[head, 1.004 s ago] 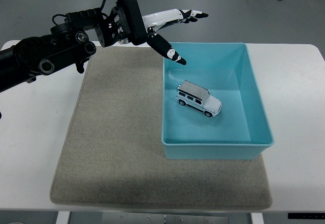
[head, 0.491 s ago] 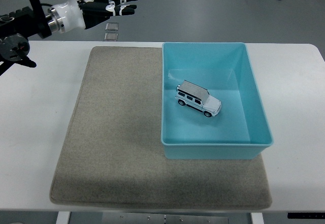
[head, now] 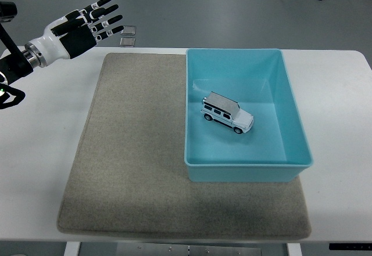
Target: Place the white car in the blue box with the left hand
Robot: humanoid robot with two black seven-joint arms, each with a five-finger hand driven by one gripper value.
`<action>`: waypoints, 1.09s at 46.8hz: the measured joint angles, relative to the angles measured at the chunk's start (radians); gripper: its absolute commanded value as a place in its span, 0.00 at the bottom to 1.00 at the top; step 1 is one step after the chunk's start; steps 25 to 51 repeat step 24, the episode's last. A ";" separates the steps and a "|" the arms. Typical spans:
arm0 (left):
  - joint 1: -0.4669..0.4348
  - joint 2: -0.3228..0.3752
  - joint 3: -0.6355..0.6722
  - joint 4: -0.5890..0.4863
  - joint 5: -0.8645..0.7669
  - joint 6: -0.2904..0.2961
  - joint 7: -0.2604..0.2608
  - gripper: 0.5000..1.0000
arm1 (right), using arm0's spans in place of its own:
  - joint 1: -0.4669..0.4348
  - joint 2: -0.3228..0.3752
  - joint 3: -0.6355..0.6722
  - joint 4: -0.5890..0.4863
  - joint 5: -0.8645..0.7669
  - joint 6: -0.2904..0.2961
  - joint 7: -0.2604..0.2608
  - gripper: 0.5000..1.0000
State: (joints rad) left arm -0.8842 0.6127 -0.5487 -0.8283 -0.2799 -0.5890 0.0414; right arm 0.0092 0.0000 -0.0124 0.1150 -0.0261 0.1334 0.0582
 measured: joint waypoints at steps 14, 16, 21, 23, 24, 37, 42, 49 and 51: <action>0.004 0.005 -0.004 0.000 0.000 0.000 0.000 1.00 | -0.001 0.000 0.002 0.005 0.004 0.003 0.001 0.87; 0.004 0.006 -0.003 0.000 0.000 0.000 0.000 1.00 | -0.002 0.000 0.001 0.005 0.004 0.003 0.002 0.87; 0.005 0.006 -0.001 -0.001 0.000 0.000 0.000 1.00 | -0.005 0.000 -0.003 0.014 0.002 0.012 0.003 0.87; 0.005 0.006 -0.001 -0.001 0.002 0.000 0.000 1.00 | -0.007 0.000 -0.004 0.016 0.001 0.013 0.003 0.87; 0.005 0.006 0.000 -0.001 0.003 0.000 0.000 1.00 | -0.007 0.000 -0.004 0.016 0.000 0.013 0.002 0.87; 0.005 0.006 0.000 -0.001 0.003 0.000 0.000 1.00 | -0.007 0.000 -0.004 0.016 0.000 0.013 0.002 0.87; 0.005 0.006 0.000 -0.001 0.003 0.000 0.000 1.00 | -0.007 0.000 -0.004 0.016 0.000 0.013 0.002 0.87; 0.005 0.006 0.000 -0.001 0.003 0.000 0.000 1.00 | -0.007 0.000 -0.004 0.016 0.000 0.013 0.002 0.87; 0.005 0.006 0.000 -0.001 0.003 0.000 0.000 1.00 | -0.007 0.000 -0.004 0.016 0.000 0.013 0.002 0.87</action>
